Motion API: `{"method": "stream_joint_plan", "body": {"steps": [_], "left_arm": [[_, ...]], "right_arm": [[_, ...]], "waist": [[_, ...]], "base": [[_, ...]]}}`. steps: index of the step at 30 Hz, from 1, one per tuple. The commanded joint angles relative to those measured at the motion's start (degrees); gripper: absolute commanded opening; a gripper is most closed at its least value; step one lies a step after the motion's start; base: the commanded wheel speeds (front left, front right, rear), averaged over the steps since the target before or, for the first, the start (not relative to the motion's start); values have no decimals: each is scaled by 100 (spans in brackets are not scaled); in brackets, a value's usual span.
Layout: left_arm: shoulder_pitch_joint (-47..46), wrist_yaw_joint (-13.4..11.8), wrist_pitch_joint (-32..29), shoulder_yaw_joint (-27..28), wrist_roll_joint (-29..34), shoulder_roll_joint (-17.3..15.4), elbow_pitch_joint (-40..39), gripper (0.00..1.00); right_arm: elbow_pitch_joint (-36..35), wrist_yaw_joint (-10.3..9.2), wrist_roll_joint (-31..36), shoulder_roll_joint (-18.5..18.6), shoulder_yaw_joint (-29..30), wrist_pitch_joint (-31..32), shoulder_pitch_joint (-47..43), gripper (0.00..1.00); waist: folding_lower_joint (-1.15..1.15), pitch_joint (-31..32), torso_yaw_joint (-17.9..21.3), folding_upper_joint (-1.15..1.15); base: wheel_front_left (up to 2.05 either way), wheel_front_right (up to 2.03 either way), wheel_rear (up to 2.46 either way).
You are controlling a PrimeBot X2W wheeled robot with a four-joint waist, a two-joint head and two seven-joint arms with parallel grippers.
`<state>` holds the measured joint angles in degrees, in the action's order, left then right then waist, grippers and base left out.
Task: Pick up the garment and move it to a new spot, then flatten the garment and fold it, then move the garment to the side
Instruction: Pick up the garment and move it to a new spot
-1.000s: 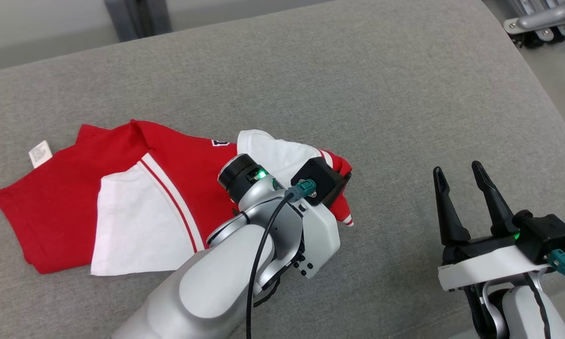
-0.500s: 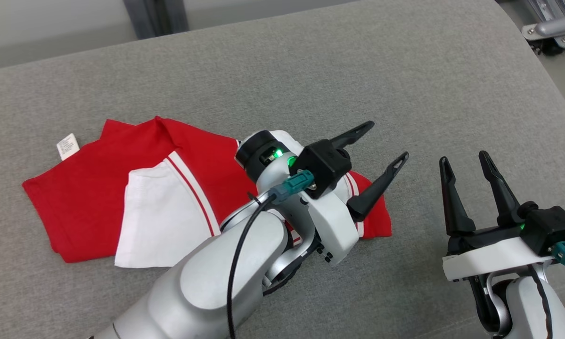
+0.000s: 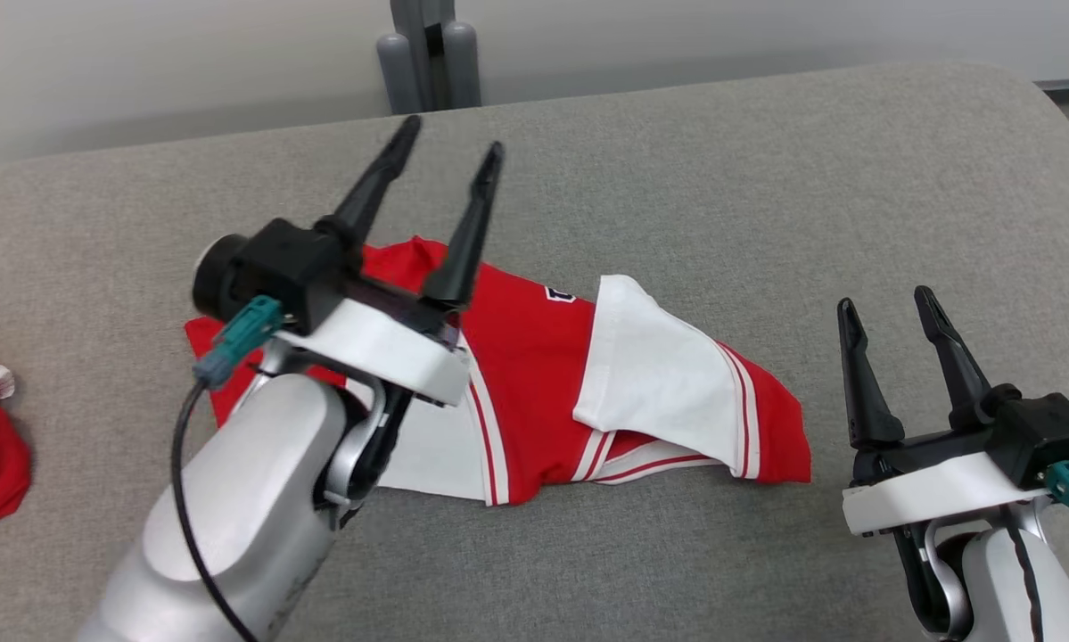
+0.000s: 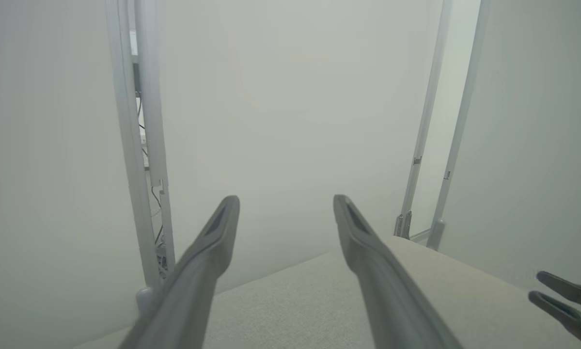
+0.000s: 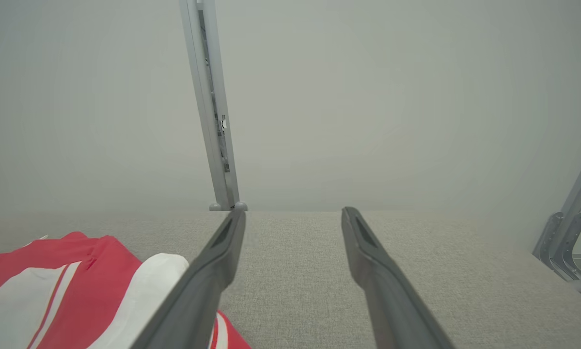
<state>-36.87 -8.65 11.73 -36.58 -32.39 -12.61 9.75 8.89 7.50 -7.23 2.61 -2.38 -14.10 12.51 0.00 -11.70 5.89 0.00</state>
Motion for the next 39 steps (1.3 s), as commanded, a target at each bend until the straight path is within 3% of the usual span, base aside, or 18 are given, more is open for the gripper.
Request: {"method": "stream_joint_plan", "body": {"steps": [1, 10, 17, 29, 39], "left_arm": [[91, -29, 61, 85, -65, -50, -15, 100], [1193, -312, 349, 1172, -109, -598, -208, 100], [2143, -417, 349, 1806, 241, -734, -525, 100], [3429, -646, 269, 1981, 344, -977, -634, 100], [3770, -606, 107, 1768, 403, -1082, -767, 100]], "right_arm": [[-5, -2, 7, 35, 4, 28, -49, 100], [-29, -2, 16, 35, -78, 134, -290, 100], [-84, -2, 58, 35, -97, 191, -528, 100], [-75, -2, 20, 35, -26, 355, -1015, 100], [-209, -2, -32, 35, 117, 455, -1355, 100]], "waist": [[0, 114, -114, 0], [0, 477, -383, 0], [0, 769, -550, 0], [0, 1226, -602, 0], [0, 1376, -605, 0]], "base": [[0, 0, 0], [0, 0, 0], [0, 0, 0], [0, 0, 0], [0, 0, 0]]}}
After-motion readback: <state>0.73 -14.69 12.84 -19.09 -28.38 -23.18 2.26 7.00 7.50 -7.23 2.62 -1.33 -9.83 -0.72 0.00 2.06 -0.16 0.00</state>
